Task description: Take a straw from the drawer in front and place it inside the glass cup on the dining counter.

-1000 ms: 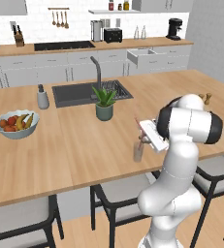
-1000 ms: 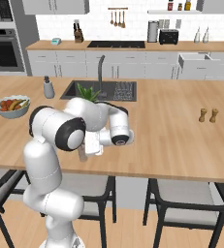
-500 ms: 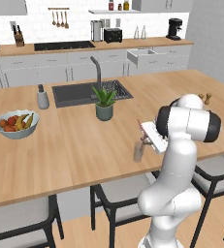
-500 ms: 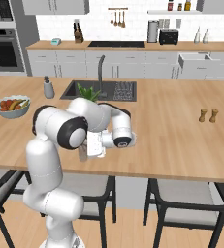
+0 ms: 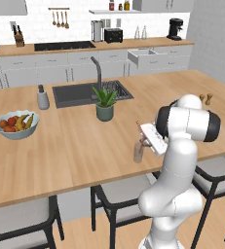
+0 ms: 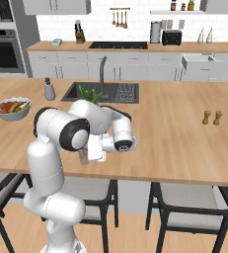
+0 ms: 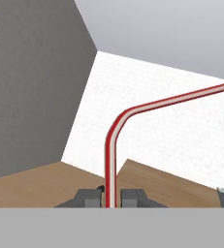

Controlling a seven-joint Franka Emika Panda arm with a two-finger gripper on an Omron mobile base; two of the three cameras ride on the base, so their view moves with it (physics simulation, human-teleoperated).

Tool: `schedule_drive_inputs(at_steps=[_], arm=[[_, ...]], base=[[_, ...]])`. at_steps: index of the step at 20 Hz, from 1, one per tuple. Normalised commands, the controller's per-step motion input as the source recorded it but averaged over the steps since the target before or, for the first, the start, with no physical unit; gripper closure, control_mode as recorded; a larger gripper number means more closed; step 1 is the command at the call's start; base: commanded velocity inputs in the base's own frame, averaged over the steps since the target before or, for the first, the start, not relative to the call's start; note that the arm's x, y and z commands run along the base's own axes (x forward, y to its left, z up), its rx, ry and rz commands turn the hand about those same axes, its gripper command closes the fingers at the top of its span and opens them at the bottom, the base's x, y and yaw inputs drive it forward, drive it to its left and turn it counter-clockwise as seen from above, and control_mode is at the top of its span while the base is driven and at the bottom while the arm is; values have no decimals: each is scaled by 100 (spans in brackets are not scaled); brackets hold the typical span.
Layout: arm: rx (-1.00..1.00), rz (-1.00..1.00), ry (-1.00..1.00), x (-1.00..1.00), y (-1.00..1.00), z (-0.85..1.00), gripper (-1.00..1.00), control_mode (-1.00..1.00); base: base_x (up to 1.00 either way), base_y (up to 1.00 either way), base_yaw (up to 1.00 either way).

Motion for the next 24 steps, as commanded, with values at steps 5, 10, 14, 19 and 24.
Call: schedule_drive_inputs(at_steps=[5,10,14,19,24], arm=[[0,0,0,0,4,-5,-100,-100],[0,0,-1,0,0,0,-100,-100],[0,0,-2,-2,0,5,-100,-100],[0,0,0,0,0,5,-100,-100],[0,0,0,0,0,0,-100,-100]], base=[[0,0,0],[0,0,0],[0,0,0],[0,0,0],[0,0,0]])
